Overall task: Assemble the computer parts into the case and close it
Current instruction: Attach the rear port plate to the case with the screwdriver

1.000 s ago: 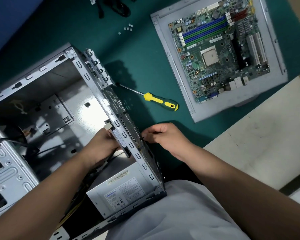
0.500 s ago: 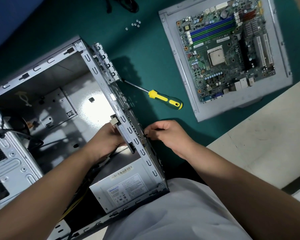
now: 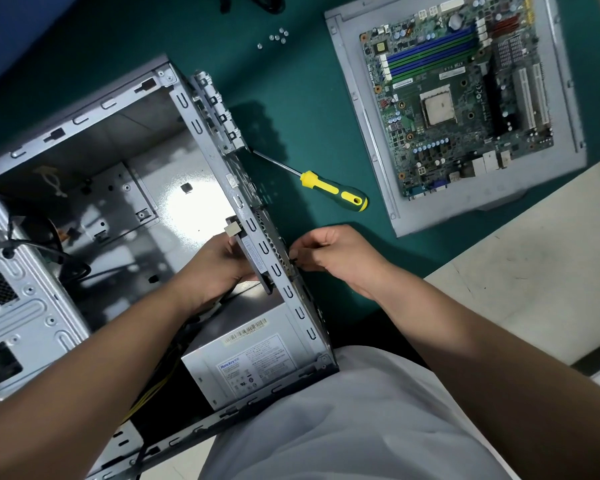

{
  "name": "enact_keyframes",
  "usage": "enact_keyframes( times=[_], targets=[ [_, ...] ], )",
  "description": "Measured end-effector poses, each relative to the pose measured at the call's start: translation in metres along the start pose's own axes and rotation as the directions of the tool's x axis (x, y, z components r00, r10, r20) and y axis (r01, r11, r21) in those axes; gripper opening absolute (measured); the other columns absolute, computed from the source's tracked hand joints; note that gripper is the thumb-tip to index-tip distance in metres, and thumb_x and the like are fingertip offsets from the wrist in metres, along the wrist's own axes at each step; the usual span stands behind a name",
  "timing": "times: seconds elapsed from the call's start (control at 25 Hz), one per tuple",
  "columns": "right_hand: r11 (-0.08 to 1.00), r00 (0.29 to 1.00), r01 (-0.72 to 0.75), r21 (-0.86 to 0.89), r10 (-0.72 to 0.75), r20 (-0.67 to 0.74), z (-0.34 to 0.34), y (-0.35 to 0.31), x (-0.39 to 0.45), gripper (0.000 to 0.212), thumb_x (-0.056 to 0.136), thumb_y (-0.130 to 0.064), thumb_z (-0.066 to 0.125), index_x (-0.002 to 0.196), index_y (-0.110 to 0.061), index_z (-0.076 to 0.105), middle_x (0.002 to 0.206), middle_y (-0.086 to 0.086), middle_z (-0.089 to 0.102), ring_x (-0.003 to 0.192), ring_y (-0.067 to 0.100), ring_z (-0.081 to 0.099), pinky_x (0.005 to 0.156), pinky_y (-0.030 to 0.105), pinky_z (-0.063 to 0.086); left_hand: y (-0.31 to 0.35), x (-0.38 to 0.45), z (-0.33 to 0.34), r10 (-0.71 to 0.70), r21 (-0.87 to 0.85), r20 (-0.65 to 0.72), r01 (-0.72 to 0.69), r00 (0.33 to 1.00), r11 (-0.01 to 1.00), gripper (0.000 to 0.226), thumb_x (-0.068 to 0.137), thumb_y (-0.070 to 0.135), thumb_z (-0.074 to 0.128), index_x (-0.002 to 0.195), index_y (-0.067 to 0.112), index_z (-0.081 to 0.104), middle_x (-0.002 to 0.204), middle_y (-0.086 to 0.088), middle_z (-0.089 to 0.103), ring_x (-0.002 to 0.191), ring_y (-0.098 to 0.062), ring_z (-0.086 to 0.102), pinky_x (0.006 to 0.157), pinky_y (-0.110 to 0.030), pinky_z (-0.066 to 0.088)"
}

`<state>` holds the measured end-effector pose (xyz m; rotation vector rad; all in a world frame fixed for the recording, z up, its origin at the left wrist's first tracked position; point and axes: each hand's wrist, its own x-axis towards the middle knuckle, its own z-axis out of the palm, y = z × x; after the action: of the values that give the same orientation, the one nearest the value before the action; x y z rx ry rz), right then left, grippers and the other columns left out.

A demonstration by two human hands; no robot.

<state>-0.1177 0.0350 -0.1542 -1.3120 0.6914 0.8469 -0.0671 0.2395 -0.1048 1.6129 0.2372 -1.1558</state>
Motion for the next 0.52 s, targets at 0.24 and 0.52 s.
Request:
enact_keyframes(
  times=[0.24, 0.52],
  targets=[
    [1.0, 0.999, 0.027, -0.005, -0.027, 0.029, -0.0014, 0.0027, -0.0021, 0.017, 0.091, -0.001, 0.071, 0.088, -0.015, 0.079, 0.094, 0.011, 0.077, 0.084, 0.015, 0.071, 0.089, 0.029, 0.06, -0.0013, 0.0012, -0.0009, -0.003, -0.008, 0.001, 0.003, 1.0, 1.0, 0.03, 0.087, -0.021, 0.059, 0.092, 0.007, 0.067, 0.076, 0.01, 0.077, 0.073, -0.001, 0.073, 0.065, -0.012, 0.054],
    [0.993, 0.998, 0.066, -0.101, -0.064, 0.022, -0.0007, 0.0009, -0.0025, 0.023, 0.091, -0.006, 0.073, 0.078, -0.024, 0.078, 0.087, -0.001, 0.077, 0.081, 0.012, 0.071, 0.09, 0.034, 0.06, 0.0003, -0.0015, 0.0019, 0.011, -0.018, 0.001, -0.011, 1.0, 1.0, 0.031, 0.088, -0.022, 0.058, 0.089, 0.008, 0.068, 0.072, 0.011, 0.076, 0.07, 0.001, 0.072, 0.063, -0.01, 0.053]
  ],
)
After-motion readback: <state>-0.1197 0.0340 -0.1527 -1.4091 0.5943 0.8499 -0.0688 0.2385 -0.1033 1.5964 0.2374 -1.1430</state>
